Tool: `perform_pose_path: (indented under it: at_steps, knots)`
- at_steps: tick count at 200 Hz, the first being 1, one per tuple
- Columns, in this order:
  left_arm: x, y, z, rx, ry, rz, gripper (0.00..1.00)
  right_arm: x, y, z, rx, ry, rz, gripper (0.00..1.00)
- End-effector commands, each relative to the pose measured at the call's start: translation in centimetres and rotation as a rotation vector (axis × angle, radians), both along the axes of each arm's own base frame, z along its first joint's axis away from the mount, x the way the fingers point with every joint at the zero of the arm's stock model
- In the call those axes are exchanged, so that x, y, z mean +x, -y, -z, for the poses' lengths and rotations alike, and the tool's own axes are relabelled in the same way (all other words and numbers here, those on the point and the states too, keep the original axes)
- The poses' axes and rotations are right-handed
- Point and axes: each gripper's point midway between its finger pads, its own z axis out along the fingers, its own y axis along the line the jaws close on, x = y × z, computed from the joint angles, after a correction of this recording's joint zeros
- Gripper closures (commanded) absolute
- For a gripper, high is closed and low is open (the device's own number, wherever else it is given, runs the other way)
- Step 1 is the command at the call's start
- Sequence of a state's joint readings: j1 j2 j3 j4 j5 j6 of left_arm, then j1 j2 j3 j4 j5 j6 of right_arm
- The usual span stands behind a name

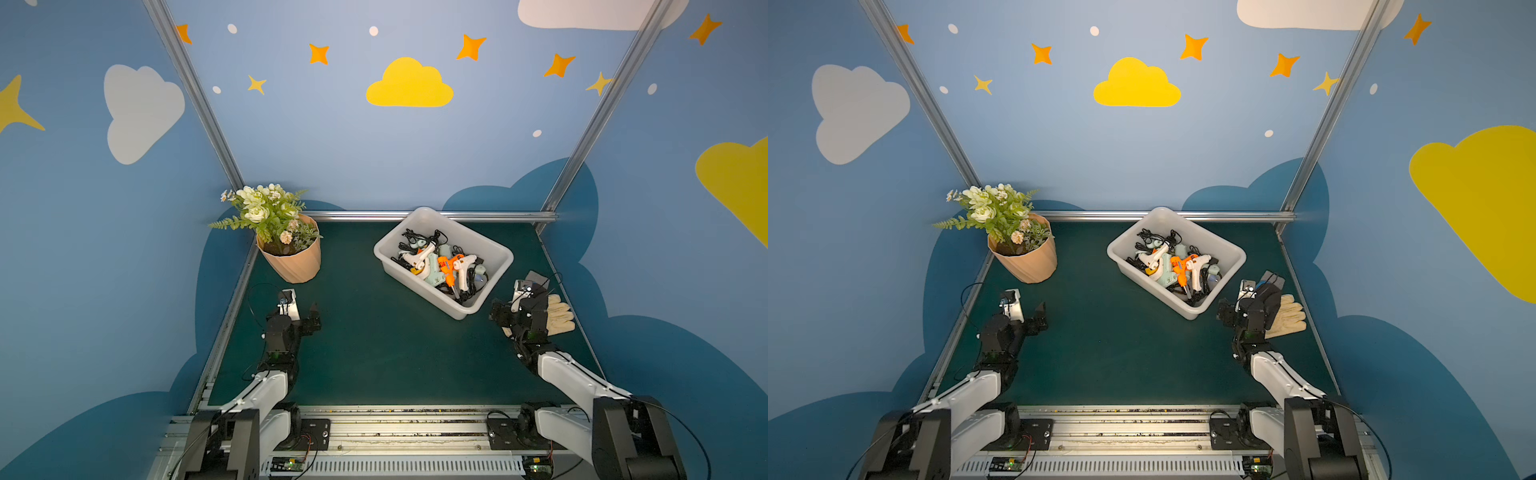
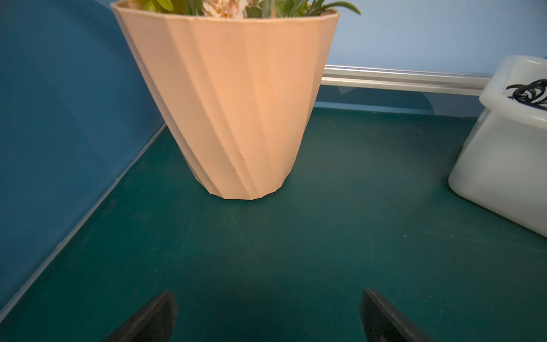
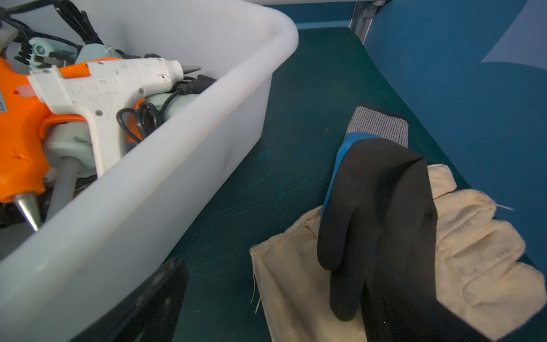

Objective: Put the hot melt glue gun into the storage box
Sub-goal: Reset both arms

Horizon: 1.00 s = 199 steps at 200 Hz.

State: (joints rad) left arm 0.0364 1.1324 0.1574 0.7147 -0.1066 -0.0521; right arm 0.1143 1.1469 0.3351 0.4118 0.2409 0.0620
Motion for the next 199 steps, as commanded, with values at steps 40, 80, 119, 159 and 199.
perform_pose_path:
  at_steps: [40, 80, 119, 159, 199]
  knots:
    - [4.3, 1.6, -0.7, -0.02, 0.074, 0.118, 0.0, 2.3, -1.1, -1.4, 0.006, 0.126, -0.132, 0.02]
    - [5.8, 2.4, 1.2, -0.032, 0.02, 0.173, 0.0, 3.8, -1.6, 0.7, 0.022, 0.095, -0.176, 0.02]
    - [6.8, 2.2, 1.8, -0.033, -0.069, 0.162, 0.0, 5.2, -1.4, 1.9, 0.032, -0.019, -0.169, 0.02]
    - [6.8, 2.2, 1.7, -0.027, -0.067, 0.161, 0.0, 5.3, -1.5, 1.8, 0.023, -0.015, -0.168, 0.02]
    - [6.8, 2.3, 1.8, -0.007, -0.068, 0.154, 0.0, 5.3, -1.5, 1.9, 0.018, -0.017, -0.169, 0.02]
